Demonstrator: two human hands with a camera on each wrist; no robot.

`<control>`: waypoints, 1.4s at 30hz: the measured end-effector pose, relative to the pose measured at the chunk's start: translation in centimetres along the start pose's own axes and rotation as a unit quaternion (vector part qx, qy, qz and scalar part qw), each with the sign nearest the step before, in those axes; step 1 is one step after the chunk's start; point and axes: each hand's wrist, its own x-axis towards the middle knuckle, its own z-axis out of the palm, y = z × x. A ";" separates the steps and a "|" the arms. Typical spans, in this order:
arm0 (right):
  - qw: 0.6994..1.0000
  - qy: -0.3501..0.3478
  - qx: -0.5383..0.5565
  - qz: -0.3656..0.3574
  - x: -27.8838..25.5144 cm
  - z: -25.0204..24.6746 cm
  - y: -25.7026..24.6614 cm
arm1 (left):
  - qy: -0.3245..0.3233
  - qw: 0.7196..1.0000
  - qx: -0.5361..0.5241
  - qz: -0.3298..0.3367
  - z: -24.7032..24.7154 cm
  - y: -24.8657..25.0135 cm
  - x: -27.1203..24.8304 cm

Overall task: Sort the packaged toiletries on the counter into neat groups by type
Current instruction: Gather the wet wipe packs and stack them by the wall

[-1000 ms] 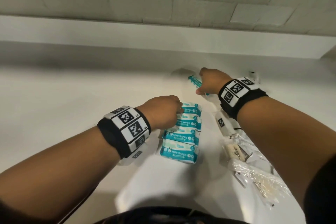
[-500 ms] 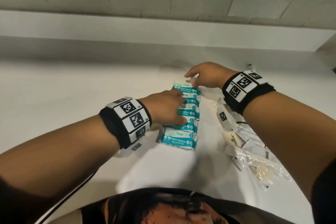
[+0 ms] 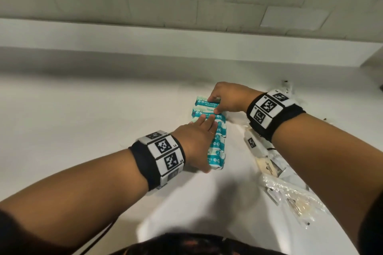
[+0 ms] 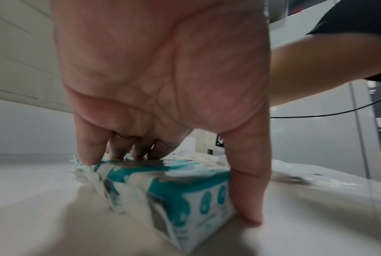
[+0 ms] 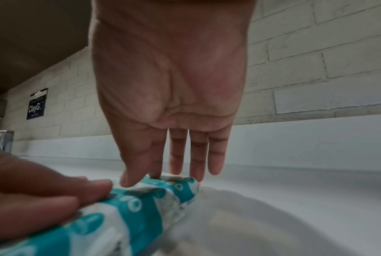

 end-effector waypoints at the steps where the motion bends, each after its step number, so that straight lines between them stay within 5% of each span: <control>1: 1.000 0.001 -0.014 -0.005 0.6 -0.4 -0.1 | 0.002 1.000 -0.001 -0.005 -0.4 -0.5 0.5; 23: 1.000 -0.008 0.014 0.002 13.6 -5.3 2.9 | -0.025 0.992 -0.076 -0.095 -7.7 -13.6 14.8; 27: 0.994 0.008 0.109 0.018 13.5 -4.9 3.7 | -0.025 0.997 -0.069 -0.039 -7.9 -13.4 13.8; 29: 0.978 0.063 0.190 0.055 13.4 -4.9 4.4 | 0.014 0.985 -0.168 -0.039 -8.7 -13.8 13.1; 31: 0.940 0.101 0.309 0.102 13.5 -4.7 5.5 | 0.091 0.939 -0.320 -0.093 -9.4 -14.8 13.3; 33: 0.860 0.101 0.481 0.140 13.5 -4.4 6.1 | 0.139 0.862 -0.450 -0.187 -10.1 -16.0 13.8; 35: 0.751 0.104 0.630 0.168 13.7 -3.8 6.0 | 0.171 0.749 -0.586 -0.258 -9.7 -17.2 14.6; 36: 0.720 0.105 0.663 0.175 13.9 -3.6 5.8 | 0.185 0.685 -0.651 -0.270 -9.3 -17.8 15.2; 38: 0.690 0.101 0.697 0.166 13.9 -3.4 5.1 | 0.198 0.600 -0.732 -0.253 -8.9 -18.0 15.9; 42: 0.670 0.078 0.728 0.122 14.0 -3.8 3.7 | 0.172 0.539 -0.804 -0.181 -8.5 -17.4 16.9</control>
